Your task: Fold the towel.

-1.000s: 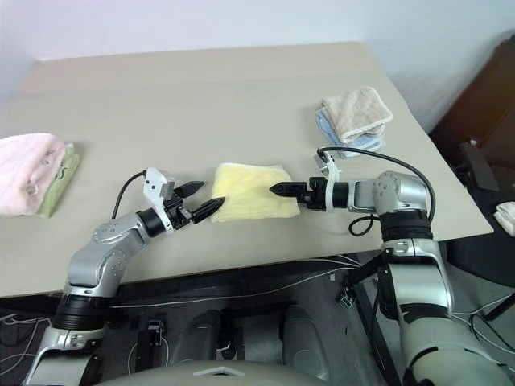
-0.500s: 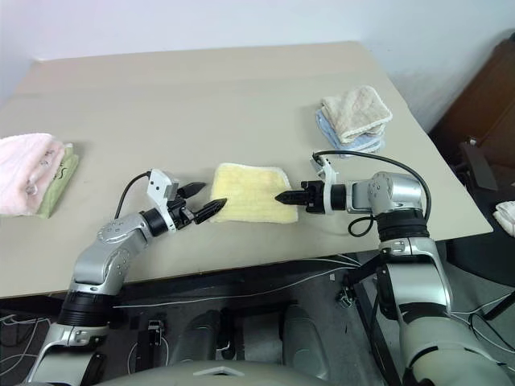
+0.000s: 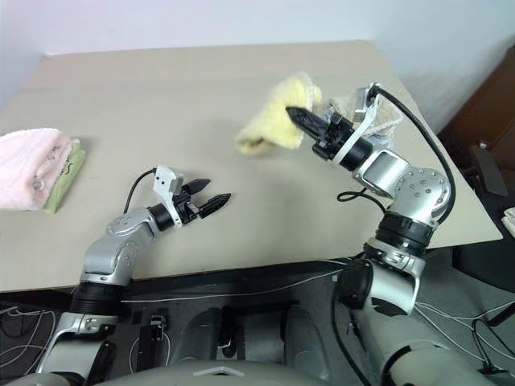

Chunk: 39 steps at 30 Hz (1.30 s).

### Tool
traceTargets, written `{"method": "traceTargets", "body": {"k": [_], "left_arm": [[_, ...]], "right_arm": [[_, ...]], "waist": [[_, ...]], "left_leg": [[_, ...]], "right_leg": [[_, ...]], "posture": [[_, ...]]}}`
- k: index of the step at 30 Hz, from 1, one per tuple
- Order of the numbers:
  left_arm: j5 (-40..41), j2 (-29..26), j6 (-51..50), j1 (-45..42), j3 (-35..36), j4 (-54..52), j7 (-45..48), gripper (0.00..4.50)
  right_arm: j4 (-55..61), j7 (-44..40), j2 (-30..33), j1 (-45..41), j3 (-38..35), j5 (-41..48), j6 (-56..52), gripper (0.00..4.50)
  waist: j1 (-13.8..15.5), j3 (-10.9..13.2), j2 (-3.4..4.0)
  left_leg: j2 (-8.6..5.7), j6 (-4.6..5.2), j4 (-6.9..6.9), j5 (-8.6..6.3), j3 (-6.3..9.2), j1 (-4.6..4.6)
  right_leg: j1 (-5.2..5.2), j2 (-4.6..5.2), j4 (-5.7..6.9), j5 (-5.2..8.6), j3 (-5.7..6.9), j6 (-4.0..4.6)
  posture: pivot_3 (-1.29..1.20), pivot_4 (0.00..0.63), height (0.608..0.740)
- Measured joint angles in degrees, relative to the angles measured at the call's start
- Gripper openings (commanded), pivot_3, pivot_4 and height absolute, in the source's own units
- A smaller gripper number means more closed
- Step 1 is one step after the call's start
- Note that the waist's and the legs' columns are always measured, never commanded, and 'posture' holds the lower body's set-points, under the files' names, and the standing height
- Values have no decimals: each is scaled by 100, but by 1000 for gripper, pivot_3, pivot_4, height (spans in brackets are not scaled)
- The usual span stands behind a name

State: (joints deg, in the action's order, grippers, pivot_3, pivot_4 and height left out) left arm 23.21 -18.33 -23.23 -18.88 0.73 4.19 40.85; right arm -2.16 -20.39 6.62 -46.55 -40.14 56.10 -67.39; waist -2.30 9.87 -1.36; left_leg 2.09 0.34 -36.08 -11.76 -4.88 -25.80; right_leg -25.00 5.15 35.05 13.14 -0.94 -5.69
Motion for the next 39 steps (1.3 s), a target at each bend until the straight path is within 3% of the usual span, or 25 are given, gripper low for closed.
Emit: {"method": "traceTargets", "body": {"k": [6,11,15,29,33,39], "left_arm": [[-72,23,100,-65,-50,182,49,4500],[-316,7,444,-132,-164,402,145,4500],[-401,46,539,-117,-174,421,113,4500],[-447,55,671,-54,-163,420,-17,4500],[-447,56,738,-7,-163,408,-56,4500],[-441,55,754,143,-137,237,-223,4500]], "right_arm": [[-144,963,-95,-255,-333,-169,2055,14],[-1498,1354,147,-592,-205,-1143,4044,14],[-3100,1385,417,-1003,-178,-1455,4910,14],[-6406,614,1416,-2792,-49,-1779,6421,14],[-6624,629,1423,-2647,205,-2142,6735,14],[-6442,681,1033,-1578,326,-2224,6718,14]], "waist": [[-6,0,3],[-20,0,6],[-23,6,19],[-27,9,25],[-33,9,24],[-56,10,26]], "left_leg": [[-9,13,-4,8,0,0],[-11,15,-4,9,-1,15],[-12,17,-7,10,-2,21],[-10,17,-6,11,0,28],[-8,17,-5,10,0,31],[0,16,-1,10,-1,36]], "right_leg": [[2,2,1,0,1,0],[15,1,1,2,0,1],[21,1,4,1,-2,1],[26,-8,3,2,-2,-1],[29,-6,2,2,-3,0],[31,-6,2,2,-6,-1]], "posture": [[0,150,740],[0,150,740],[0,150,740],[0,150,740],[0,150,740],[0,150,740]]}}
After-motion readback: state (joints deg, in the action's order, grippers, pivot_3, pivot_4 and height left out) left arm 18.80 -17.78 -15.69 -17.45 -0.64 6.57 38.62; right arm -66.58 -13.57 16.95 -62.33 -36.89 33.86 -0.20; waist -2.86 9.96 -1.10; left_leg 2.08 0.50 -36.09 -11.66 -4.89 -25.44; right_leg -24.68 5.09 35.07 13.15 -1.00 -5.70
